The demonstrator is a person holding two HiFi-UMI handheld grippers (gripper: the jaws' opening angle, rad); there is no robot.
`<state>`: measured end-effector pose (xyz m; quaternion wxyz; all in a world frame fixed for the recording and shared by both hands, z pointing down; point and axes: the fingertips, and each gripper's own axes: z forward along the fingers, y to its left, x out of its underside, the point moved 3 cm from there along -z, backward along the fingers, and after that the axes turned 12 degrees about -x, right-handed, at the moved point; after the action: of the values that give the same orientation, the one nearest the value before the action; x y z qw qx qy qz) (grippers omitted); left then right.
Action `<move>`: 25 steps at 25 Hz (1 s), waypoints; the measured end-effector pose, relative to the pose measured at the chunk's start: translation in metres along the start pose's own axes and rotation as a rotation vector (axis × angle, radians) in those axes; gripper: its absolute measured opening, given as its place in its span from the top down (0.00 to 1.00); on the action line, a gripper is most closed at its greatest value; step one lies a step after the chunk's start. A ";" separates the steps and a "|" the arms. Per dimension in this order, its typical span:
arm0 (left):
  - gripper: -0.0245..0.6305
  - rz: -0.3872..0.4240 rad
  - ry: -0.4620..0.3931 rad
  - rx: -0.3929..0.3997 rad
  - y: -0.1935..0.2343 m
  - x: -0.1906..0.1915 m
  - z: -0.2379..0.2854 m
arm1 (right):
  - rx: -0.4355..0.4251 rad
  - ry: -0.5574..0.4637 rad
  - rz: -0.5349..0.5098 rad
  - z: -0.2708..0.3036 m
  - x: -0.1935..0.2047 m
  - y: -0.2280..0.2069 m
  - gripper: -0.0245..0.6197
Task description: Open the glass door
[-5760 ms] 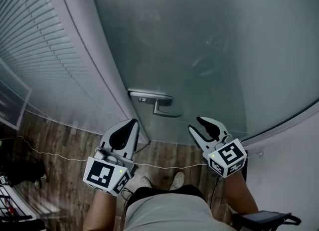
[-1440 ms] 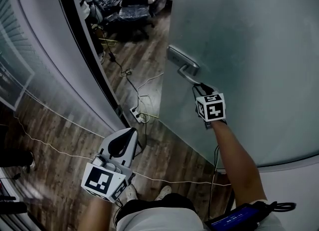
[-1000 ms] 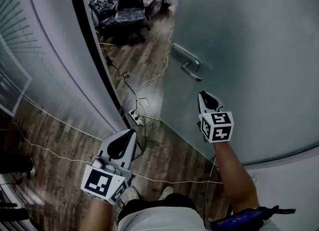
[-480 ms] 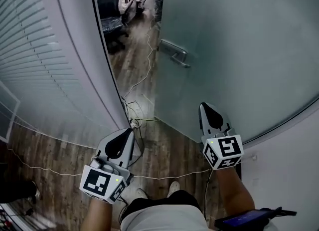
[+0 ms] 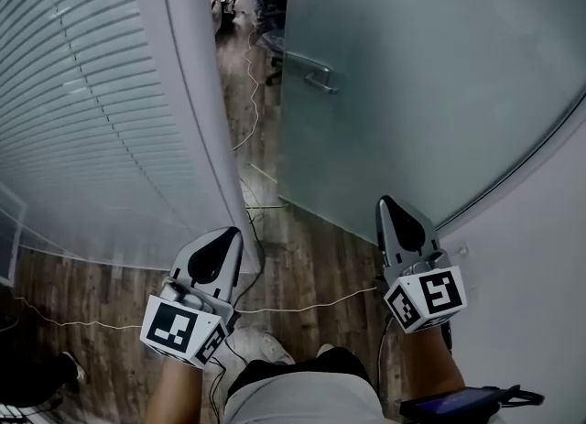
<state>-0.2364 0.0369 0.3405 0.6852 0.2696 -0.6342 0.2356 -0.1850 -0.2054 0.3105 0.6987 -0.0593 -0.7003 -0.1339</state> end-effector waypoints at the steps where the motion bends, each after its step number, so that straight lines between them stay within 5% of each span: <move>1: 0.96 -0.002 -0.001 0.004 0.000 0.000 -0.005 | 0.010 -0.001 0.002 -0.007 -0.002 0.004 0.96; 13: 0.96 -0.019 -0.025 0.055 -0.032 0.022 -0.087 | 0.082 -0.034 0.011 -0.133 0.013 0.076 0.96; 25: 0.96 0.011 0.008 0.117 -0.084 0.022 -0.223 | 0.128 -0.036 0.069 -0.272 0.003 0.175 0.96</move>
<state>-0.0128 0.1230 0.3448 0.6696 0.3048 -0.6181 0.2771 0.1235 -0.1121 0.3281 0.6927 -0.0408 -0.7173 -0.0635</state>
